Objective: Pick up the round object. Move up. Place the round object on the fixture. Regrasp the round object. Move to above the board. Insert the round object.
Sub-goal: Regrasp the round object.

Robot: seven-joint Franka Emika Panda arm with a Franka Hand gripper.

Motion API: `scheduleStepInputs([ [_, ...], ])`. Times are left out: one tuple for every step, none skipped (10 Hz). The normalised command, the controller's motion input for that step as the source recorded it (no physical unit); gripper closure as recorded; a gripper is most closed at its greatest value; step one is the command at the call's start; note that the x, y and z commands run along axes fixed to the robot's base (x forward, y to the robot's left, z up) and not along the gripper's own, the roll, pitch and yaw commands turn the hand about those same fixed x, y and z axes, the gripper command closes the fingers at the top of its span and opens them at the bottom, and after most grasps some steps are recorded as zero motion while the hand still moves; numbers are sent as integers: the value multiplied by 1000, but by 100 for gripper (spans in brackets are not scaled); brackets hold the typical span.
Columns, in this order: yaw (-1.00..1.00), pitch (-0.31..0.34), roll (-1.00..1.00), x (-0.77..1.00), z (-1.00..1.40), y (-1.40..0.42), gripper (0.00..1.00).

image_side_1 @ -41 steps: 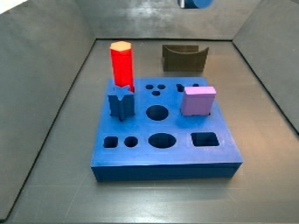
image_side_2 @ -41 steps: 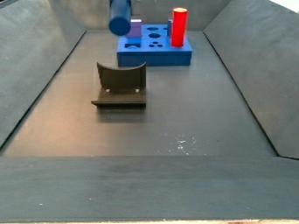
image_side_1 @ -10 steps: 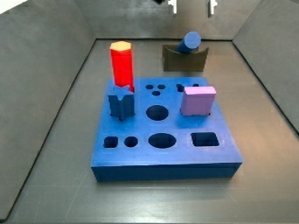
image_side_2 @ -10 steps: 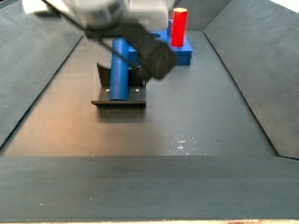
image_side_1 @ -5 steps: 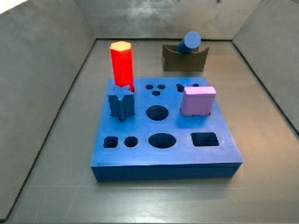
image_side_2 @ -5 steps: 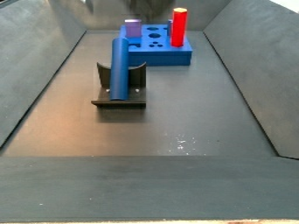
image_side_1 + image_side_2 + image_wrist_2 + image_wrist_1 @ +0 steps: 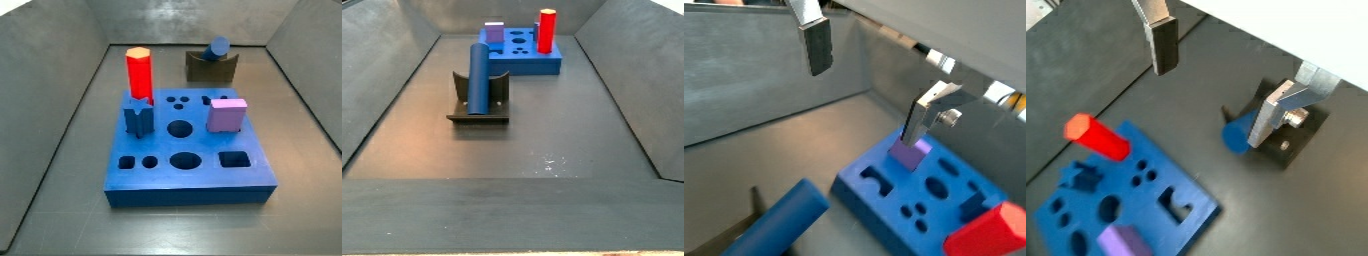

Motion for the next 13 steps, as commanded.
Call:
scheduleStepInputs([
  [17, 43, 1000, 3, 15, -20, 0],
  [18, 41, 1000, 8, 7, -27, 0],
  [19, 40, 1000, 12, 8, -20, 0],
  [20, 41, 1000, 15, 8, -19, 0],
  [22, 43, 1000, 15, 9, -19, 0],
  [24, 51, 1000, 15, 8, -19, 0],
  [27, 59, 1000, 21, 8, -21, 0],
  [30, 70, 1000, 38, 0, -24, 0],
  [35, 81, 1000, 52, -4, -24, 0],
  [42, 98, 1000, 68, -2, -29, 0],
  [47, 114, 1000, 79, 2, -32, 0],
  [57, 132, 1000, 91, -1, -37, 0],
  [72, 159, 1000, 107, -7, -40, 0],
])
